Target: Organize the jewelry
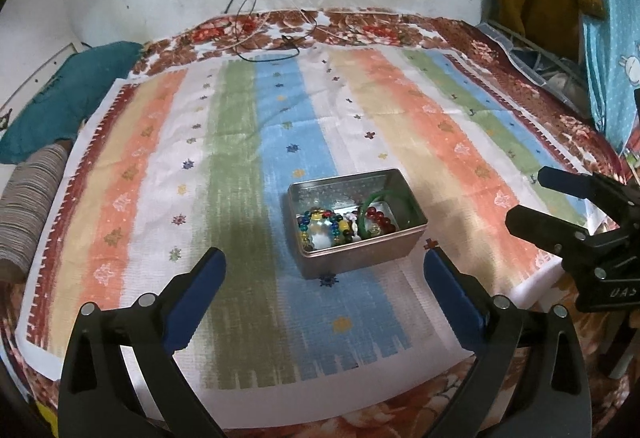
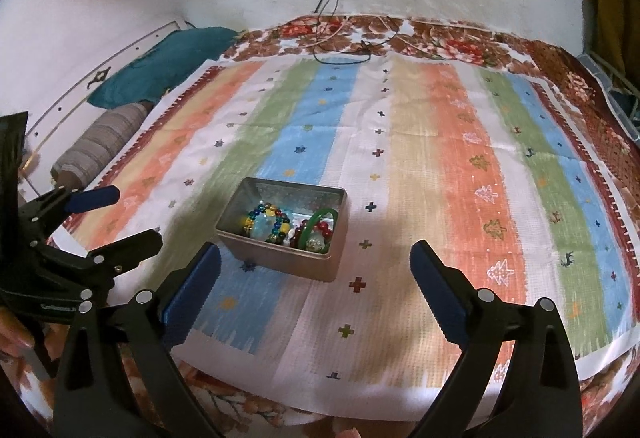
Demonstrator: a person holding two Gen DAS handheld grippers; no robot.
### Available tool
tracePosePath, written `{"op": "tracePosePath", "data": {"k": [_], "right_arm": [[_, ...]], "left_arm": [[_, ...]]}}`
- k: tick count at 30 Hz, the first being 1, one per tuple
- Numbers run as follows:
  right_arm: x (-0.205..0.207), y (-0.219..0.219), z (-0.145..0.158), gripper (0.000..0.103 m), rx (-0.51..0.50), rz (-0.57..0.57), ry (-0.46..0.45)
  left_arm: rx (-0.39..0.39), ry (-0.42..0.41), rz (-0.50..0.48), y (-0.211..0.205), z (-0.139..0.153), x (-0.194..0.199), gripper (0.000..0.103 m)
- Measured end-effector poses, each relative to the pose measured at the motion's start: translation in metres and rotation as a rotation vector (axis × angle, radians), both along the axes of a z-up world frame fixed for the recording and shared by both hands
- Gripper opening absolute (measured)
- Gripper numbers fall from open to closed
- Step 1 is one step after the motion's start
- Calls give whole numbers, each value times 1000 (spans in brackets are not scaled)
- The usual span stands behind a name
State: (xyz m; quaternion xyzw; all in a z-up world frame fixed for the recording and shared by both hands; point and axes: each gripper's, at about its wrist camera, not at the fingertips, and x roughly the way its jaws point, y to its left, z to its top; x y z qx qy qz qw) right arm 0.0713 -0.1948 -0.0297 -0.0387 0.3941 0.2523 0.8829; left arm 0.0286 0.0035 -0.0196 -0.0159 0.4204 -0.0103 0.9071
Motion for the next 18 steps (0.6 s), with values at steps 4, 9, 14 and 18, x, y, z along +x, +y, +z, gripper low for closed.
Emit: {"op": "tracePosePath", "data": {"k": [4, 9, 14, 18], "right_arm": [[-8, -5, 4, 96, 28, 6, -11], [-15, -7, 6, 96, 24, -9, -22], [-16, -5, 7, 96, 32, -1, -17], [-17, -7, 7, 96, 37, -2, -18]], "left_arm": [[9, -3, 20, 1, 0, -3, 97], [-19, 5, 31, 5, 1, -5, 97], [-5, -27, 13, 0, 5, -9, 97], [-8, -33, 21, 0, 6, -11, 97]]}}
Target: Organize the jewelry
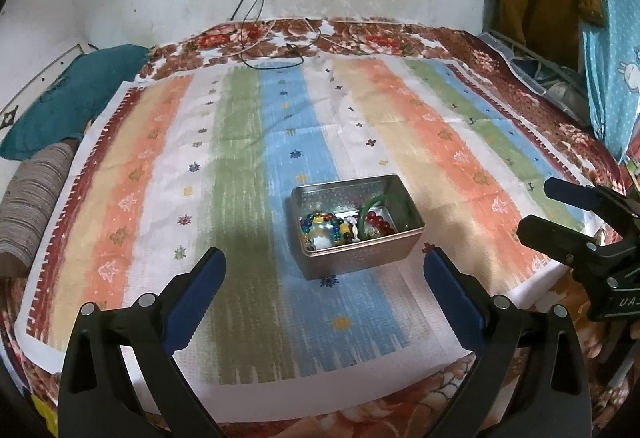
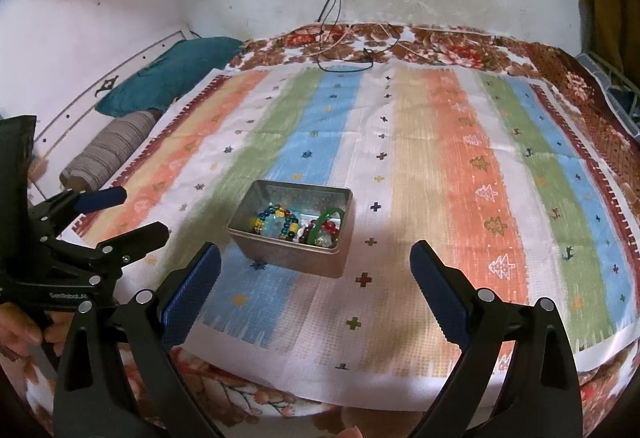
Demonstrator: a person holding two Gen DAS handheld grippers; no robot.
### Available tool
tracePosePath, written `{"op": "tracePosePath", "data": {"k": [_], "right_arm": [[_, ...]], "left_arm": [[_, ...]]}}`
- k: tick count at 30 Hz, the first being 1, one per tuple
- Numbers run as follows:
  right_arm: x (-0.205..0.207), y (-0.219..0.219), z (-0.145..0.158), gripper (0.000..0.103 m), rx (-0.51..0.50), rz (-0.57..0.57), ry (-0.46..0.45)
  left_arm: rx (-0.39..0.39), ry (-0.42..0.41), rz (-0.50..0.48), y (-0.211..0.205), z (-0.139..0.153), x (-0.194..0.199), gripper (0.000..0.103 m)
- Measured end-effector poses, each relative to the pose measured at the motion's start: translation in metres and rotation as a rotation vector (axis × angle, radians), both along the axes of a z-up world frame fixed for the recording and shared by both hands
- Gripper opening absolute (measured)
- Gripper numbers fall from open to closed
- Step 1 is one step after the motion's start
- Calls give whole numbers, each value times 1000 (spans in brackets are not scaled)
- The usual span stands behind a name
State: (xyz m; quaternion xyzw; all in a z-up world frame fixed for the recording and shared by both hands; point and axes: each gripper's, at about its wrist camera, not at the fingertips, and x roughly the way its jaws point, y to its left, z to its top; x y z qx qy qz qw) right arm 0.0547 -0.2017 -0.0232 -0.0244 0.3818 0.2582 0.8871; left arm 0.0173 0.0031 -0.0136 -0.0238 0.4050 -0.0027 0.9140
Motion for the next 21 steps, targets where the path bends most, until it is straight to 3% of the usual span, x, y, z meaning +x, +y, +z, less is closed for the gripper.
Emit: {"op": "tracePosePath", "data": {"k": [21], "right_arm": [[1, 10, -5, 96, -31, 9, 31]], "left_arm": [[-7, -7, 2, -1, 2, -3, 97]]}}
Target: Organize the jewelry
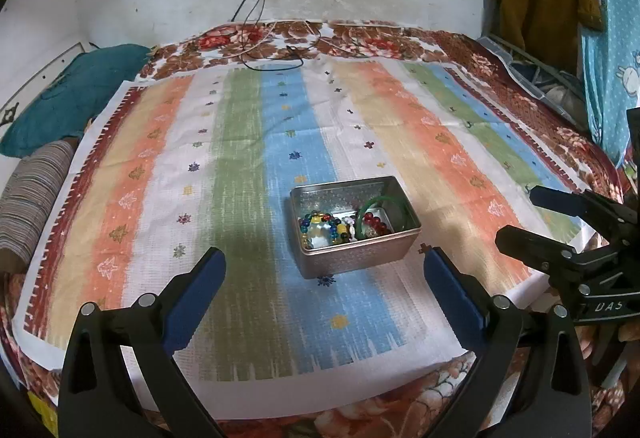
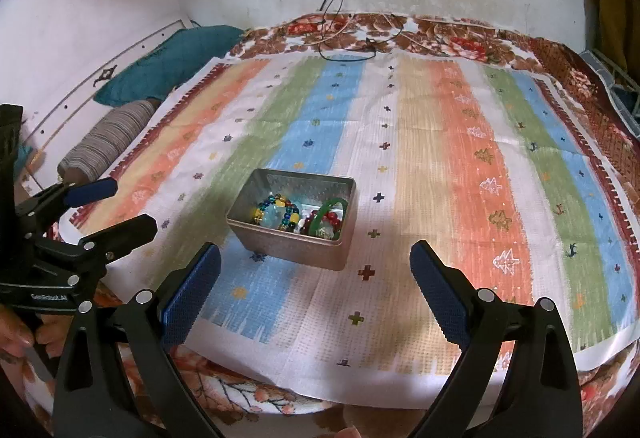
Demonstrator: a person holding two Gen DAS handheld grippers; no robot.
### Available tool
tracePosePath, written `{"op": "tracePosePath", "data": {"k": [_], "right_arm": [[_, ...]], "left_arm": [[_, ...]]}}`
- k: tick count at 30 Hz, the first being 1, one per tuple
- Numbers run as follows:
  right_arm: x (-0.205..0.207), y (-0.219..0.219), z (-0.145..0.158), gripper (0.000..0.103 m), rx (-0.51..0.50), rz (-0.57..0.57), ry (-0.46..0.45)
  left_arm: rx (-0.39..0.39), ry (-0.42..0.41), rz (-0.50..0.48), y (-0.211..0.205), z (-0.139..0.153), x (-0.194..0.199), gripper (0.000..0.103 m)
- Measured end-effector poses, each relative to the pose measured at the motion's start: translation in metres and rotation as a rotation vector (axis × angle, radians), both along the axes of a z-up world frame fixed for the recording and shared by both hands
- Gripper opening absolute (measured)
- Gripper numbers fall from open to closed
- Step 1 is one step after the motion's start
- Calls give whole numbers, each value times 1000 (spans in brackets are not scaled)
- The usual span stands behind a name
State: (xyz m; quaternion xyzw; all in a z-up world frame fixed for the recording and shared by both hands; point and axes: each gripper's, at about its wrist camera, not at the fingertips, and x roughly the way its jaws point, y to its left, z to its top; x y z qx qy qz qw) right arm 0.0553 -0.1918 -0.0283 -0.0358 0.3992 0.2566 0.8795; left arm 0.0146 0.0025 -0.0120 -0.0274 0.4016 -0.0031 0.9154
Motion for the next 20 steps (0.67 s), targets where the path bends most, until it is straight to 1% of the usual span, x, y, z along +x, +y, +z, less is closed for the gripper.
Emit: {"op": "tracePosePath", "data": {"k": [13, 20], "right_arm": [[1, 1, -1, 96, -6, -1, 0], [1, 1, -1, 96, -6, -2, 0]], "left_arm": [[10, 2, -7, -4, -2, 0, 97], [-8, 3, -4, 3, -4, -2, 97]]}}
